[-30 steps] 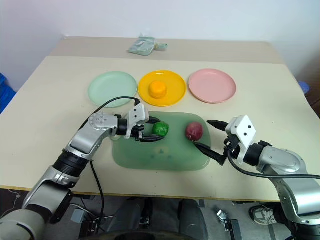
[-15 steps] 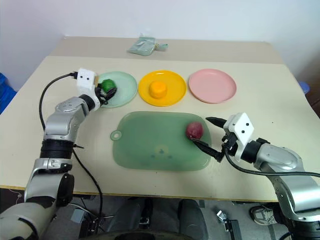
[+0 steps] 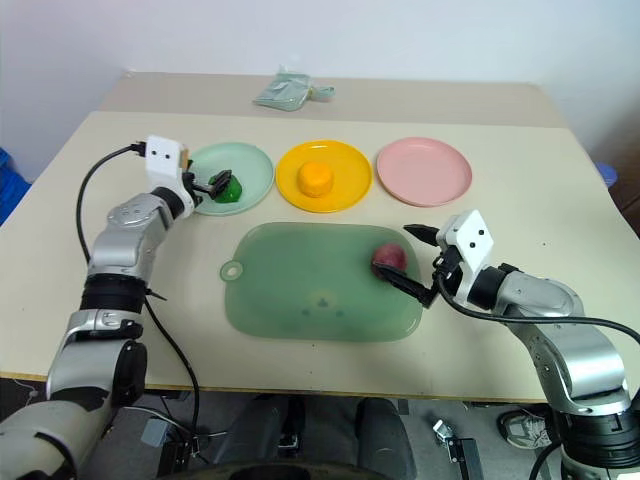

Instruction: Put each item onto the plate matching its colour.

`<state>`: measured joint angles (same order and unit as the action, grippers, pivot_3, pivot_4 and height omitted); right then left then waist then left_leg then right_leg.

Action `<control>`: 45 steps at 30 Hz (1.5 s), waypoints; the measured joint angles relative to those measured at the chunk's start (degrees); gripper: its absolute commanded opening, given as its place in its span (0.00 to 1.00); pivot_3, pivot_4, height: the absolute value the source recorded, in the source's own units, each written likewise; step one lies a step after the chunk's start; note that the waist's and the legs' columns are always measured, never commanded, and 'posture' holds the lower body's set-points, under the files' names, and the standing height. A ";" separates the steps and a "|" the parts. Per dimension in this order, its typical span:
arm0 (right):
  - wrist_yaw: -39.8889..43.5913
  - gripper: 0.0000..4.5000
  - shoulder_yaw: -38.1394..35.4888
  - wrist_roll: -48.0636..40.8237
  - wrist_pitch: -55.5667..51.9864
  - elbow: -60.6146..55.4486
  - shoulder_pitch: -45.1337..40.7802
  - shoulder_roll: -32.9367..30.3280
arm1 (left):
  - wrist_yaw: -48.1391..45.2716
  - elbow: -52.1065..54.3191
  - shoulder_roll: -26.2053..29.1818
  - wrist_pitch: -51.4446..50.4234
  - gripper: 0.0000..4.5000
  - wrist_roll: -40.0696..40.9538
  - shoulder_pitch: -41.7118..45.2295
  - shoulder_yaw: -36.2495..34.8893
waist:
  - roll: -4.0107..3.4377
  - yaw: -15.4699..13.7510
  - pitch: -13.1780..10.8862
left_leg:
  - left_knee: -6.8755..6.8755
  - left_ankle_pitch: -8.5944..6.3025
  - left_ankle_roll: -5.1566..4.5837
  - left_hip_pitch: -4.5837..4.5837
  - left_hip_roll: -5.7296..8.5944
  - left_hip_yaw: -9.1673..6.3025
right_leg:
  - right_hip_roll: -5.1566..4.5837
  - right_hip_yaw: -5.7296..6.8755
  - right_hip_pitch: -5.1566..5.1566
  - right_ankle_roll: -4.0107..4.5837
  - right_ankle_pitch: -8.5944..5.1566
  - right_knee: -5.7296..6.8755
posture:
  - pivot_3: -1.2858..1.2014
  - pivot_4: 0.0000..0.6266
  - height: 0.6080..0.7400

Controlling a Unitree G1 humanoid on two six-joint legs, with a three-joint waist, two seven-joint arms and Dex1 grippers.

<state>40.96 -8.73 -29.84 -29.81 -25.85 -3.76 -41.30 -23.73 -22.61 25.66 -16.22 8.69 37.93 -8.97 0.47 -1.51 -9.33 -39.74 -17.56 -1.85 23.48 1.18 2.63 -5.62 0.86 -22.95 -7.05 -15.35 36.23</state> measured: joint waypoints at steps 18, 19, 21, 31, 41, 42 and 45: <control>-0.48 0.54 9.38 10.91 2.94 12.50 -5.98 3.38 | -27.25 46.98 9.39 -8.97 1.00 15.82 -29.33 12.76 | -0.14 1.25 0.08 | 0.39 0.04 0.10 -0.06 0.05 0.02 | -0.30 -0.12 -0.13 0.05 -0.01 -0.08 | 0.52 0.24 1.00; -0.80 0.54 9.30 10.90 3.29 12.64 -6.77 4.42 | -26.90 47.28 9.00 -9.40 1.00 15.82 -29.36 12.80 | -0.14 1.35 0.08 | 0.42 0.05 0.12 -0.06 0.04 0.03 | -0.29 -0.13 -0.14 0.05 -0.01 -0.08 | 0.52 0.24 1.00; -3.63 0.54 9.06 11.38 4.76 15.18 -10.80 8.38 | -25.75 47.69 7.83 -9.68 1.00 15.82 -29.60 12.83 | -0.14 1.80 0.08 | 0.45 0.08 0.16 -0.07 0.05 0.04 | -0.27 -0.15 -0.16 0.04 -0.01 -0.07 | 0.52 0.24 1.00; -31.53 0.54 8.72 27.18 16.90 66.01 -43.01 20.25 | -15.53 48.82 1.96 -12.10 1.00 15.47 -30.65 12.52 | -0.16 2.46 0.07 | 0.57 0.16 0.26 -0.06 0.06 0.15 | -0.02 -0.10 -0.27 0.06 -0.02 -0.02 | 0.52 0.24 1.00; -27.98 0.99 5.00 27.19 31.88 81.99 -50.34 19.82 | -7.38 52.49 -0.22 -12.88 1.00 14.41 -34.46 11.62 | -0.21 2.59 0.04 | 0.56 0.16 0.26 -0.06 0.02 0.18 | 0.02 -0.11 -0.25 0.05 -0.01 -0.02 | 0.52 0.24 1.00; -26.21 0.99 4.98 27.11 33.21 80.53 -49.75 19.11 | -6.53 52.49 -0.40 -12.93 1.00 14.39 -34.64 11.02 | -0.21 2.53 0.04 | 0.56 0.16 0.26 -0.06 0.02 0.17 | 0.01 -0.11 -0.25 0.05 -0.01 -0.02 | 0.52 0.24 1.00; -21.83 0.99 4.93 26.50 34.80 76.02 -46.74 16.69 | -4.56 52.28 -0.84 -12.74 1.00 14.11 -34.74 9.53 | -0.21 2.23 0.04 | 0.55 0.16 0.26 -0.06 0.02 0.15 | 0.00 -0.11 -0.20 0.05 -0.01 -0.03 | 0.52 0.24 1.00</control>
<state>19.13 -3.80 -3.34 4.99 50.17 -50.50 -24.61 -28.29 29.68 24.82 -28.96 22.80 3.19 0.57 0.26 0.72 -9.29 -39.18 -17.40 -1.59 23.42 1.20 2.78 -5.62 0.75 -23.15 -7.01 -15.36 36.20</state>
